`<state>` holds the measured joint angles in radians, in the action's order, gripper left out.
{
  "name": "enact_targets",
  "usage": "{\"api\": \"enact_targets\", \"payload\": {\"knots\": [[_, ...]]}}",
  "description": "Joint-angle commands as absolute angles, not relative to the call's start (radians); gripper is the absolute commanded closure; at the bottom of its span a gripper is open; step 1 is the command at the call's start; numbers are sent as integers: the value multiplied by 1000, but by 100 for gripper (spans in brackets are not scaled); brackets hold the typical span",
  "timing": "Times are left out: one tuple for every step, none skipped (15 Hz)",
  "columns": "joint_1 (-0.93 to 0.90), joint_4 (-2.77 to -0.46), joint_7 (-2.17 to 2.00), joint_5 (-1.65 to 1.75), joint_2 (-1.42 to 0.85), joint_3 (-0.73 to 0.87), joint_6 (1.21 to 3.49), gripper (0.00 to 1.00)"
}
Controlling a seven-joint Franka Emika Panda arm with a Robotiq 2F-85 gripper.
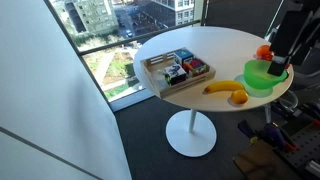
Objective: Pick the yellow fruit next to the banana and put it in the green bowl
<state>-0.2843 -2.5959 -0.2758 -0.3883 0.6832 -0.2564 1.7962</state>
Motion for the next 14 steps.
{"api": "enact_targets", "payload": {"knots": [[-270,-2593,-270,-394,685,-267,1789,0],[-270,-2593,-270,-394,685,-267,1789,0],[-270,-2593,-270,-394,685,-267,1789,0],[-270,-2593,-270,-394,685,-267,1789,0],[-270,-2593,-270,-394,685,-267,1789,0],[-270,-2593,-270,-394,685,-267,1789,0],[-270,-2593,-270,-394,685,-267,1789,0],[-270,-2593,-270,-394,685,-267,1789,0],[-270,-2593,-270,-394,685,-267,1789,0],[-267,-2595,-269,-390,682,-268,1799,0],[-263,-2600,-266,-385,680,-269,1811,0],[-258,-2602,-264,-380,677,-270,1822,0],[-253,-2603,-262,-374,673,-269,1833,0],[-249,-2605,-262,-371,670,-271,1846,0]]}}
